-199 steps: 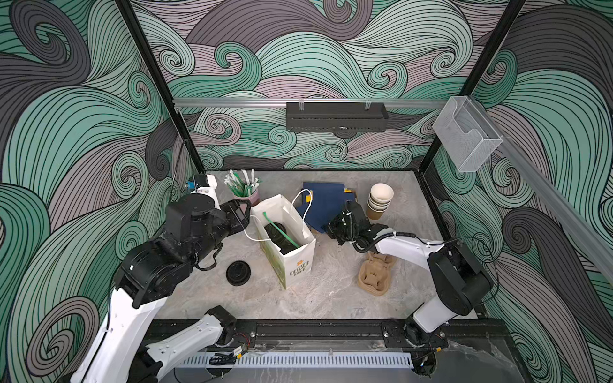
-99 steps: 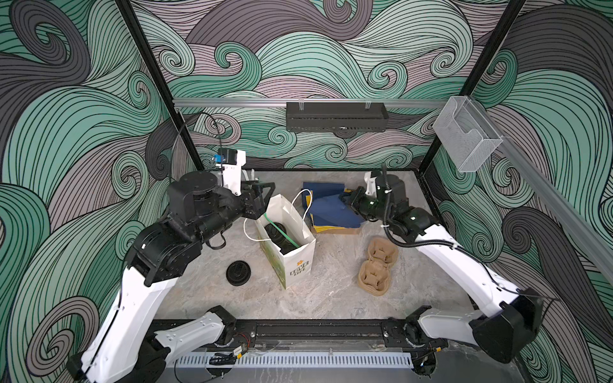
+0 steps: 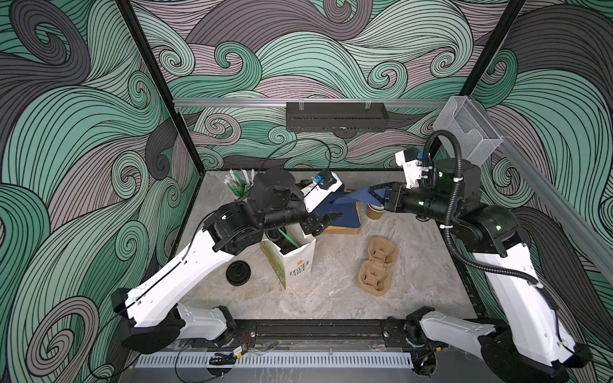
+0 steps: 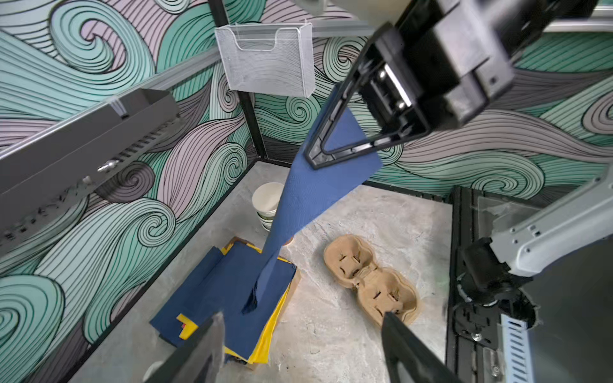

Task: Pack the takeout coffee
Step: 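Raise the napkin toward the left gripper while the left gripper reaches to grasp it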

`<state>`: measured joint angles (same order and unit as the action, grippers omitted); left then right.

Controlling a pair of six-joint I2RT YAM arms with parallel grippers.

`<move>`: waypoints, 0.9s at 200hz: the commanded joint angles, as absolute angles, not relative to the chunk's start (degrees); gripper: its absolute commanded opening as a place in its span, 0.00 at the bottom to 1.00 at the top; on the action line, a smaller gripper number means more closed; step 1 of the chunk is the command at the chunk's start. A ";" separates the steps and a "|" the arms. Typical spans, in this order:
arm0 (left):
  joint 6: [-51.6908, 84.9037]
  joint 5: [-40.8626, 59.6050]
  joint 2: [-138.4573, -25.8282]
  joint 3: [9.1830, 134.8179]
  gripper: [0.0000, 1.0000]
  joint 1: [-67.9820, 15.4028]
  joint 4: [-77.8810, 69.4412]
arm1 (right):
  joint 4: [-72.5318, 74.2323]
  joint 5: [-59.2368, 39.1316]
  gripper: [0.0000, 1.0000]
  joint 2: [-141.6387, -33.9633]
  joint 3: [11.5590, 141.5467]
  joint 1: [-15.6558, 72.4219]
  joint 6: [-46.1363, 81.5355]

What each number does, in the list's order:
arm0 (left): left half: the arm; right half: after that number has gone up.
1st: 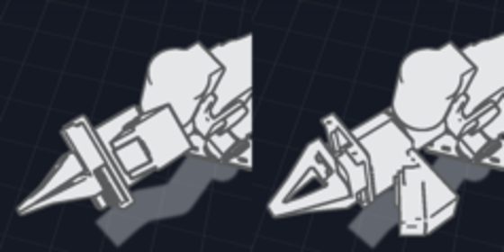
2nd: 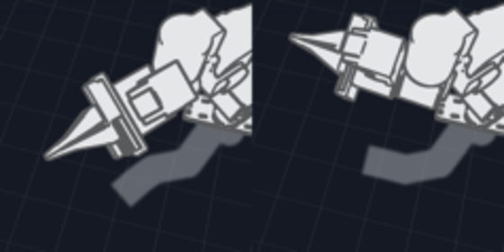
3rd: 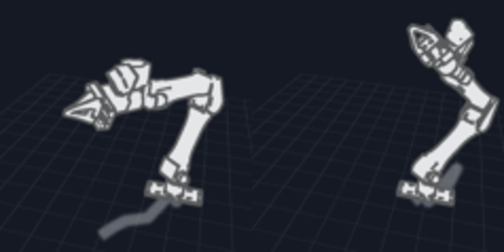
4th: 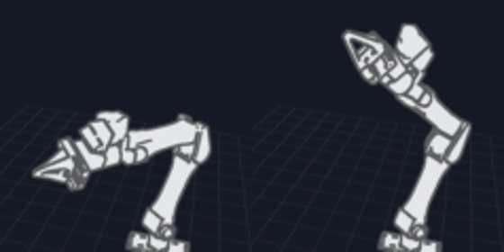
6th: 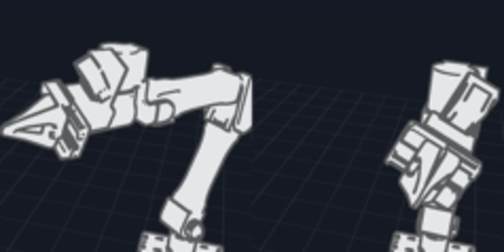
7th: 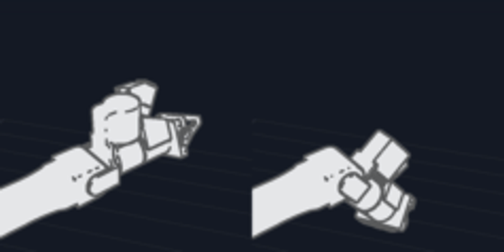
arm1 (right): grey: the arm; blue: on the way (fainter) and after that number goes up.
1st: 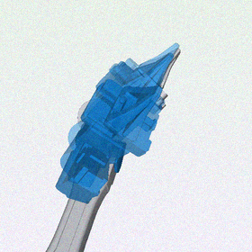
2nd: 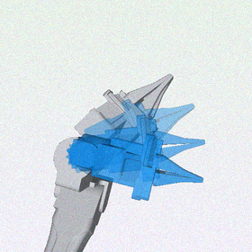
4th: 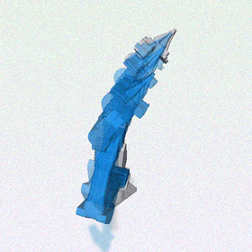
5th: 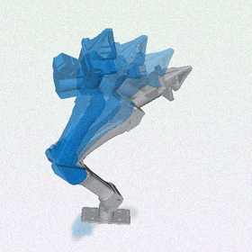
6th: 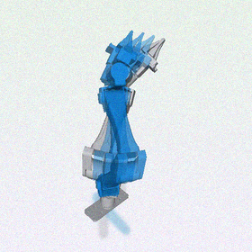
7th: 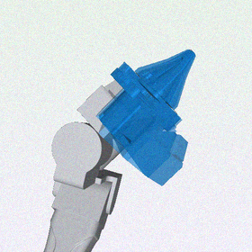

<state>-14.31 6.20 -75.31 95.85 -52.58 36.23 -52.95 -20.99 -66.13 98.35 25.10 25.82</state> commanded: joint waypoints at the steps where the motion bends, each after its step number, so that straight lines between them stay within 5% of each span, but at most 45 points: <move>1: -21.15 6.27 -76.41 95.71 0.83 -53.15 31.17 | -59.85 -25.27 0.00 -65.27 101.12 24.94 20.68; 73: -16.82 10.87 -77.85 90.79 0.83 -52.90 25.03 | -54.96 -35.41 0.00 -64.85 103.19 25.01 23.93; 162: -12.44 12.82 -77.64 91.16 0.02 -52.86 26.35 | -54.30 -31.21 0.00 -65.01 103.75 24.92 24.61; 180: -10.69 9.09 -76.87 90.60 0.00 -52.83 25.47 | -55.63 -31.28 0.27 -64.83 105.37 24.83 22.90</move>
<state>-13.80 11.16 -77.95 89.97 -52.88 25.89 -55.51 -31.94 -64.95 102.80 25.10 24.62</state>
